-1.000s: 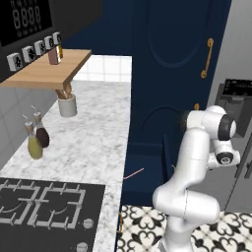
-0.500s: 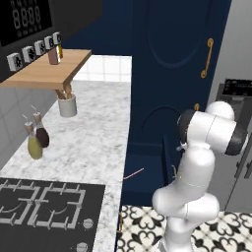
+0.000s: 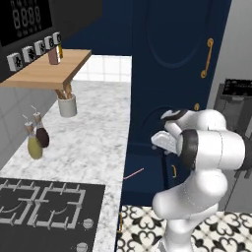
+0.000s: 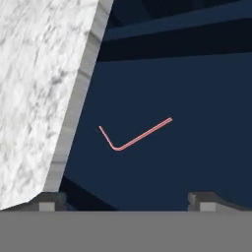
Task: Take a straw from the drawer in front and place it inside the glass cup on the dining counter.
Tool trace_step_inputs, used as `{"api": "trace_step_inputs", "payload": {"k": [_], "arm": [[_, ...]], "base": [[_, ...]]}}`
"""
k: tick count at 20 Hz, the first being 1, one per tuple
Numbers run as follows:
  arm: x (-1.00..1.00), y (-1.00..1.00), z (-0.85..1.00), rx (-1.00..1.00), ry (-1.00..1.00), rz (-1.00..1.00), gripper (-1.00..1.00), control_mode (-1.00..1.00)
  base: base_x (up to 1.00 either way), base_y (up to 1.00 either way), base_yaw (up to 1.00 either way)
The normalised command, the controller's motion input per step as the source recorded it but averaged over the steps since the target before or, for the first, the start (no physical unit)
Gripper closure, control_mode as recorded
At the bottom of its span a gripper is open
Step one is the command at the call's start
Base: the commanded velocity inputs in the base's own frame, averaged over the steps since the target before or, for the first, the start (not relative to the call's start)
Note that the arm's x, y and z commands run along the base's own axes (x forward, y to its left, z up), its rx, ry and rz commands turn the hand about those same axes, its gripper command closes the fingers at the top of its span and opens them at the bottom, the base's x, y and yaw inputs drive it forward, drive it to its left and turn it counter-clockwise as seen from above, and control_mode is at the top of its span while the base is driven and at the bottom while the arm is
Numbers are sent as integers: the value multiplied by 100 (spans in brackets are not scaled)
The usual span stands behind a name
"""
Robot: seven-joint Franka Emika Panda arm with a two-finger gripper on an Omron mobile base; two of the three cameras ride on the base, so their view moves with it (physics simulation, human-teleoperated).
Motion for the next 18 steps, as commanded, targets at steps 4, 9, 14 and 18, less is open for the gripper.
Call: {"api": "trace_step_inputs", "payload": {"k": [4, 9, 14, 18], "arm": [[33, 23, -39, -17, 20, -5, -100, -100], [17, 0, -55, -12, 12, -5, -100, -100], [19, 0, -54, -11, 11, -4, -100, -100], [14, 0, -47, -12, 7, -5, -100, -100]], "base": [[0, 0, 0], [0, 0, 0], [0, 0, 0], [0, 0, 0]]}}
